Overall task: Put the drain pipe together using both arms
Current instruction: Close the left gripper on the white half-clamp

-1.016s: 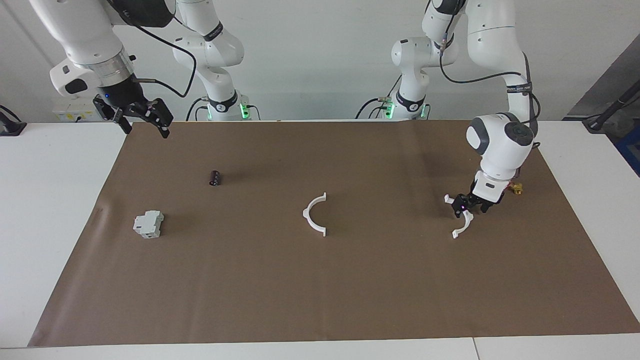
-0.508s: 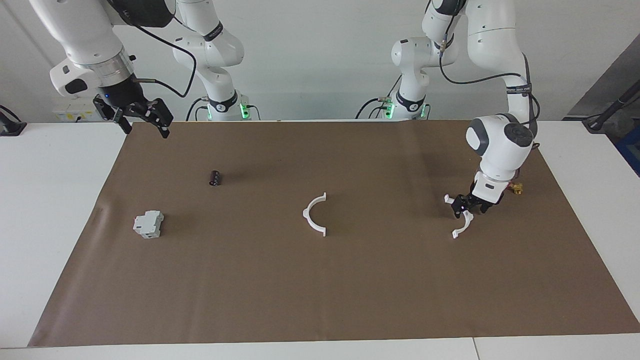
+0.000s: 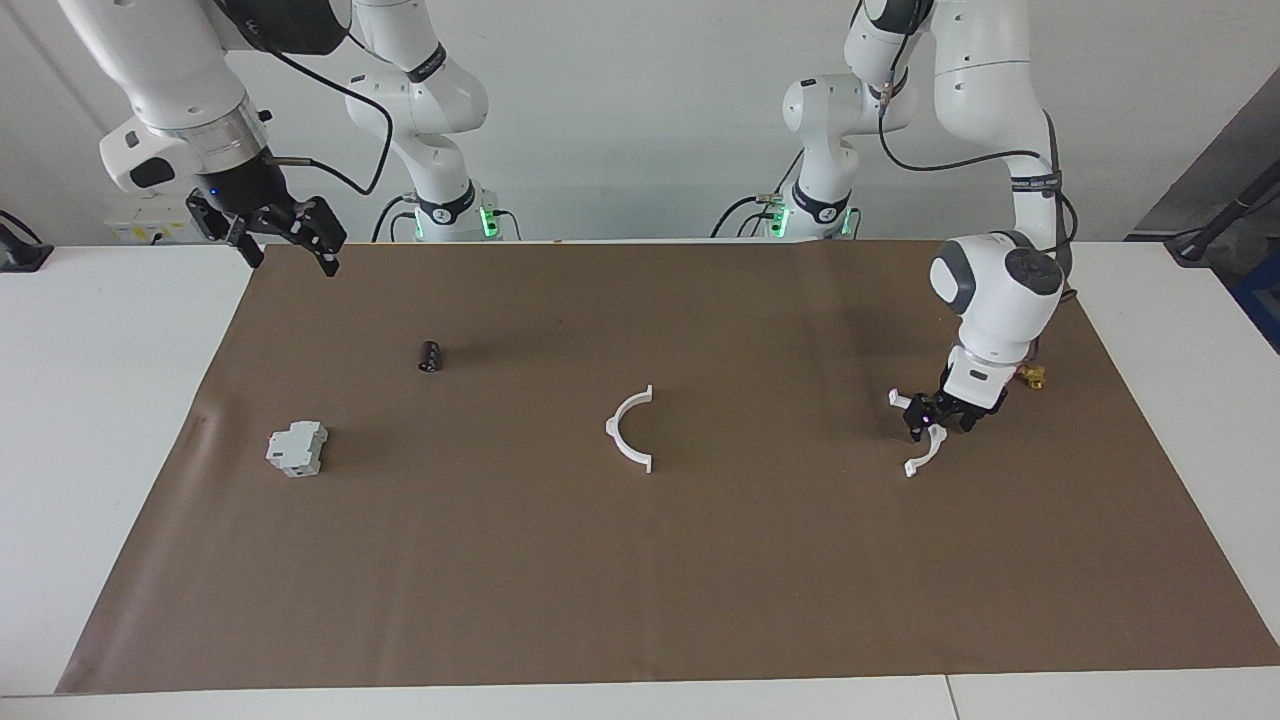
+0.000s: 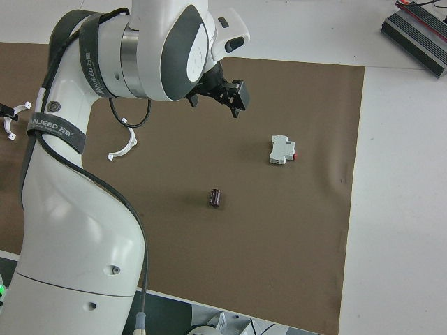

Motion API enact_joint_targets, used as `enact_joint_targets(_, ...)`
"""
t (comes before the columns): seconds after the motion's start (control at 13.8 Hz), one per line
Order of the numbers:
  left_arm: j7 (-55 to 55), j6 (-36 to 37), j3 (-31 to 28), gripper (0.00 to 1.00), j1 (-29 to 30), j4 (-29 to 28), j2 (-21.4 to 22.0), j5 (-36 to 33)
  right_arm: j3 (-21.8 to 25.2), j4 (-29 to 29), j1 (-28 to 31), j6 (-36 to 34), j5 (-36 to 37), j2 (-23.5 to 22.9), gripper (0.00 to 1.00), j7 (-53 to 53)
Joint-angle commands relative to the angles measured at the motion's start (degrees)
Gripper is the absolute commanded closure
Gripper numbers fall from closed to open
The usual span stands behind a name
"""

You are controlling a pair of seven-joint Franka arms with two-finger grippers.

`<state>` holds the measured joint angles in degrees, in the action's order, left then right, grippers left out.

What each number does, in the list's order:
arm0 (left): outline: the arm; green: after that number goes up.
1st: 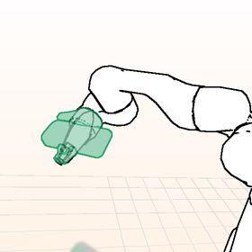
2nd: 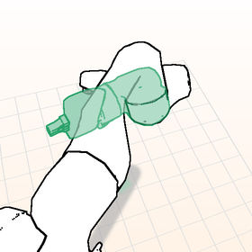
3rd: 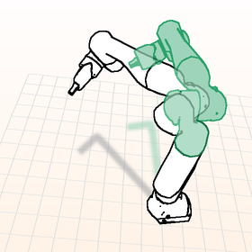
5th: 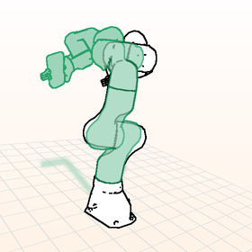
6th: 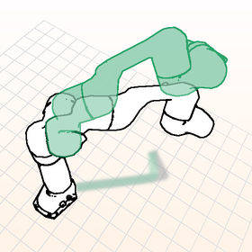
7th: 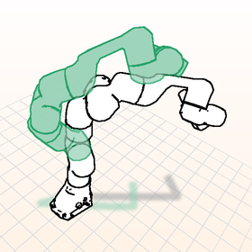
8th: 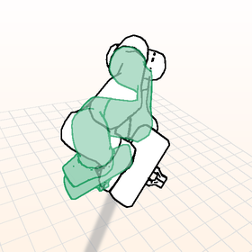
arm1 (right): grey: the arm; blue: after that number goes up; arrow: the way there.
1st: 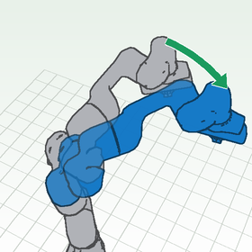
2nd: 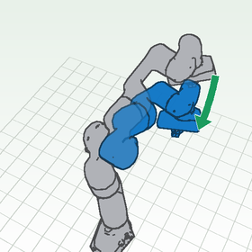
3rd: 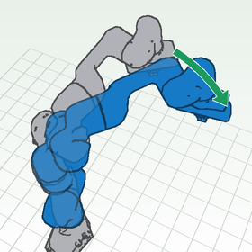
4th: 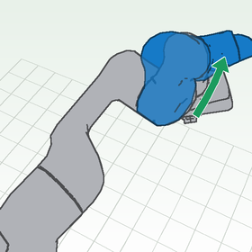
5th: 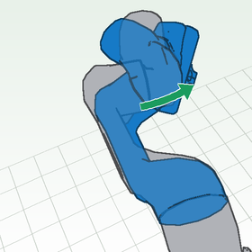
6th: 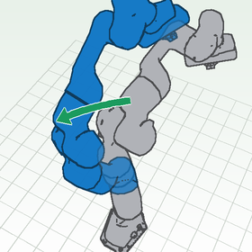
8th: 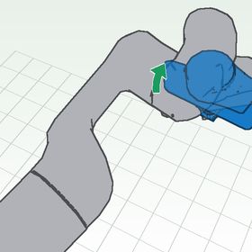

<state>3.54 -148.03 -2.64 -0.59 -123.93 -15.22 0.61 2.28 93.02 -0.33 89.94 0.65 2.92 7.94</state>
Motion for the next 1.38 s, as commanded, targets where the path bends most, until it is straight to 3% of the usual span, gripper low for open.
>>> enact_joint_targets(0.0,0.86,-2.79,-0.43,0.04,-0.72,-0.44,-1.13,-0.35,-0.17,0.23,0.33,-0.29,-1.0,0.24,0.0,-1.0)
enact_joint_targets(0.15,1.03,-2.79,-0.43,0.06,-1.25,-0.44,-0.96,-0.35,-0.17,0.23,0.33,-0.29,-1.0,0.24,0.0,-1.0)
enact_joint_targets(0.44,0.86,-2.36,-0.43,0.31,-1.6,-0.61,-0.43,-0.35,-0.17,0.23,0.33,-0.29,-1.0,0.24,0.0,-1.0)
enact_joint_targets(0.65,0.51,-2.0,-0.52,0.54,-1.95,-0.88,0.01,-0.35,-0.17,0.23,0.33,-0.29,-1.0,0.24,0.0,-1.0)
enact_joint_targets(1.02,0.68,-2.0,-0.52,1.0,-1.95,-0.96,0.19,-0.35,-0.17,0.23,0.33,-0.29,-1.0,0.24,0.0,-1.0)
enact_joint_targets(1.31,1.03,-1.57,-0.52,1.0,-2.13,-0.88,1.06,-0.35,-0.17,0.23,0.33,-0.29,-1.0,0.24,0.0,-1.0)
